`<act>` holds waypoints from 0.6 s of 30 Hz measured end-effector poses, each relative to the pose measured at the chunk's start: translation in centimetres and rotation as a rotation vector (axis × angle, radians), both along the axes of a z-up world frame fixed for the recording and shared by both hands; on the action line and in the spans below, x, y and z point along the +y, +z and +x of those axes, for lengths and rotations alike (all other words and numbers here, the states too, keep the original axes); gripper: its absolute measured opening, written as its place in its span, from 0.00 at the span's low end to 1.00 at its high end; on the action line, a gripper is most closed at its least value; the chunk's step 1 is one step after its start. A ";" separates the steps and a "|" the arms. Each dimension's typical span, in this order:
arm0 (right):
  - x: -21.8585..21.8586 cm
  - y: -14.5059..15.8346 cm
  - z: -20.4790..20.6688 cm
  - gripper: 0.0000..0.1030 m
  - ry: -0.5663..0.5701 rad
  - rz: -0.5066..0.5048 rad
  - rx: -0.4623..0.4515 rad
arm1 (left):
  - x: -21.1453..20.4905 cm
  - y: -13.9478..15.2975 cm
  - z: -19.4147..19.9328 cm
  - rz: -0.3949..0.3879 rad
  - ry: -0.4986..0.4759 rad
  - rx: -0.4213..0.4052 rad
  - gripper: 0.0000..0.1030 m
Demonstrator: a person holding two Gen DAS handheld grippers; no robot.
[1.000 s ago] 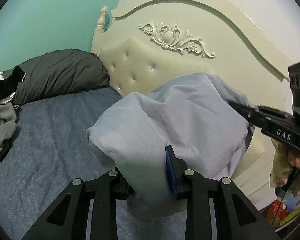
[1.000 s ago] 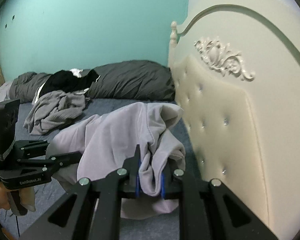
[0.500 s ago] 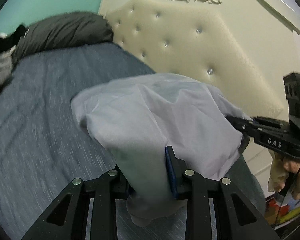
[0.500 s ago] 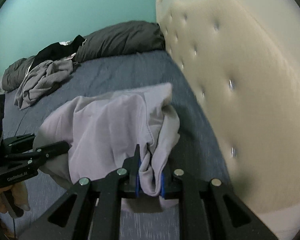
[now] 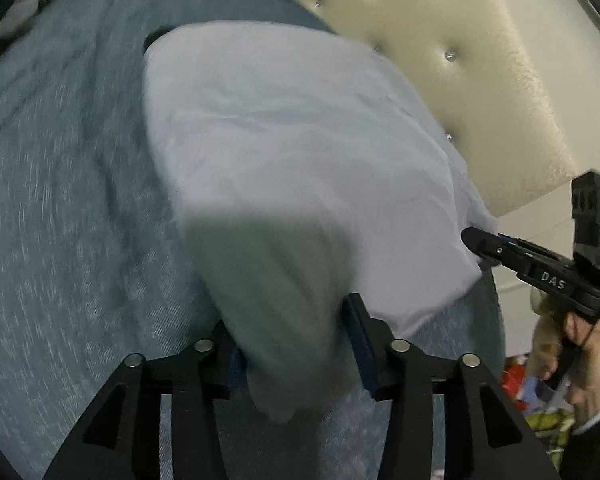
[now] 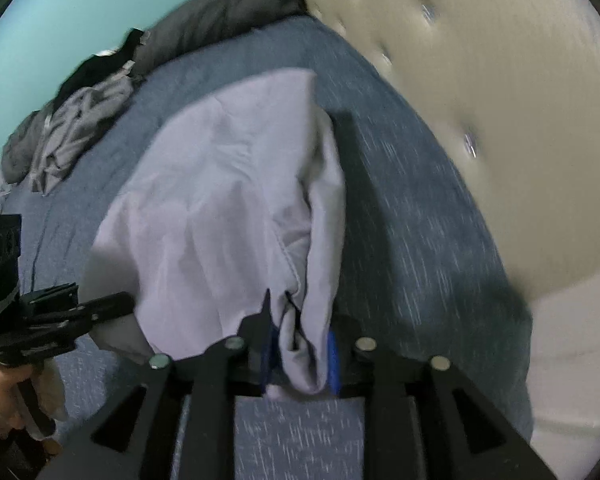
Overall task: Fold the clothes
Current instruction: 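Lift and carry the folded bundle toward the headboard with both tools, then lower the bundle onto the bed and open both tools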
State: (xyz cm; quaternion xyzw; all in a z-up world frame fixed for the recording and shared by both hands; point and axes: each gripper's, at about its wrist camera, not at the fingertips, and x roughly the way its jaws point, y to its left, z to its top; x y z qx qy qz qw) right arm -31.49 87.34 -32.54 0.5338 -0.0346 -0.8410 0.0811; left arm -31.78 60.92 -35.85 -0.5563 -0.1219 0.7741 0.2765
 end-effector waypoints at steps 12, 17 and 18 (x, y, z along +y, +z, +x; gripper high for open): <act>-1.2 6.0 0.5 0.38 -0.019 -0.037 0.240 | -1.0 6.7 -1.2 -0.092 -0.098 0.321 0.54; -3.2 3.8 -1.4 0.18 -0.005 -0.012 0.222 | 1.4 3.9 -1.0 -0.148 -0.145 0.321 0.54; -3.3 2.9 -1.8 0.16 -0.010 0.003 0.207 | 1.7 3.3 -1.1 -0.162 -0.149 0.314 0.53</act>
